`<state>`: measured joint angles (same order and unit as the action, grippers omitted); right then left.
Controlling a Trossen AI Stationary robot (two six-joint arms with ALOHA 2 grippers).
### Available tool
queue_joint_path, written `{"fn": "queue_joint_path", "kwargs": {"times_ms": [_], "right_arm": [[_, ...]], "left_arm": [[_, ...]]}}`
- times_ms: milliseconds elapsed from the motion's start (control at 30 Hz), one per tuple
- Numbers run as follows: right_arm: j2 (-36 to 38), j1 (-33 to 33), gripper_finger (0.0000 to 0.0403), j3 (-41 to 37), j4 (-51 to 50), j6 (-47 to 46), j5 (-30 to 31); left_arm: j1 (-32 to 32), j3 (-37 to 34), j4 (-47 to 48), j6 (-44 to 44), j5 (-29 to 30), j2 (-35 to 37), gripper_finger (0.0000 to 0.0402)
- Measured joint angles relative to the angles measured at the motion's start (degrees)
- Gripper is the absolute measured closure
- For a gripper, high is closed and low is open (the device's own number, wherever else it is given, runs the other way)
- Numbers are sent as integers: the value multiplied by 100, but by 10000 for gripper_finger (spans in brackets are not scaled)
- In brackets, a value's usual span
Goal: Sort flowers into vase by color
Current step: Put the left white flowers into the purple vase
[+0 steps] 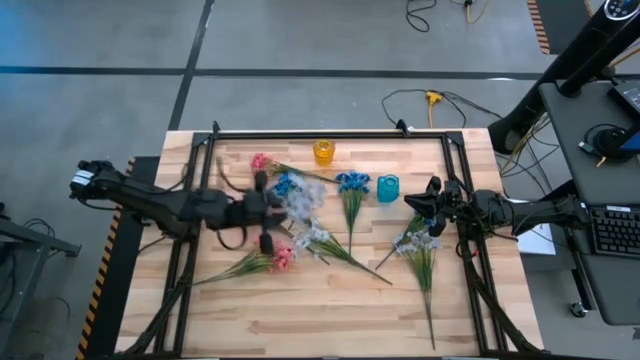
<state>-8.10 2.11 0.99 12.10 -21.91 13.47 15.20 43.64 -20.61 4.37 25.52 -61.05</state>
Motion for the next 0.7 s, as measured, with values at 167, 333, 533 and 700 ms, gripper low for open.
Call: {"fn": "queue_joint_path", "kwargs": {"times_ms": [167, 333, 533, 700], "right_arm": [[0, 1, 369, -4, 13, 7, 2], [-34, 0, 369, -7, 17, 7, 2], [-158, 2, 369, -9, 20, 5, 4], [-221, 2, 369, -11, 22, 0, 6]], "left_arm": [[-10, -761, -858, 332, 846, 546, 365], [-34, -1071, -935, 442, 1168, 928, 365], [-77, -1239, -866, 1125, 1884, 1390, 365], [-146, -1313, -812, 1379, 1895, 1770, 365]]}}
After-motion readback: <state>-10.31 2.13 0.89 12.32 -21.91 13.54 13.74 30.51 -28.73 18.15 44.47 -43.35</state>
